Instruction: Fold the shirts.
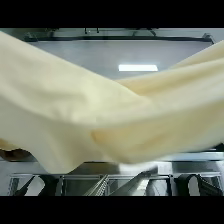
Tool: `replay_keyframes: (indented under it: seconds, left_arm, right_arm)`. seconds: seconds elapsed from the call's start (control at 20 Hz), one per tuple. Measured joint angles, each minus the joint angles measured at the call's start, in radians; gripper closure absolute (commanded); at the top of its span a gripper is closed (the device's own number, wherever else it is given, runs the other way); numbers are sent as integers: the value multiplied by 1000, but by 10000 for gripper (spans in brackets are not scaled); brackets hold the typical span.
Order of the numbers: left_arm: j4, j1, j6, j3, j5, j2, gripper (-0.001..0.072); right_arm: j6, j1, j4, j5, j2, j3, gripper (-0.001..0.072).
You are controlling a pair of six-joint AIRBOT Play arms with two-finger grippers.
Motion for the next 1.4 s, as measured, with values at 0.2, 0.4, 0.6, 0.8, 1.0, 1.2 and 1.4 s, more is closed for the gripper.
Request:
replay_keyframes:
  seconds: [0.2, 0.4, 0.6, 0.8, 1.0, 1.2, 1.4]
  left_arm:
    - [289, -160, -4, -53, 47, -164, 689]
    - [566, -355, 34, -115, 165, -431, 689]
    - [700, -441, 28, 6, 216, -792, 687]
    - [610, -406, -40, 237, 163, -1057, -13]
    - [512, -321, -108, 409, 76, -1141, -13]
    - [547, -242, -154, 402, -23, -1090, 1]
    - [673, -179, -129, 141, -59, -935, 1]
  right_arm:
    - [0, 74, -60, 117, -251, -34, 692]
    - [-26, 224, -130, 75, -602, -68, 691]
    - [-45, 318, -162, -66, -962, -53, 607]
    - [-64, 307, -171, -77, -1110, 21, 301]
    - [-16, 199, -231, 70, -1069, 52, 397]
    - [142, 75, -462, 290, -967, -65, 416]
    - [305, 2, -682, 367, -775, -383, 181]
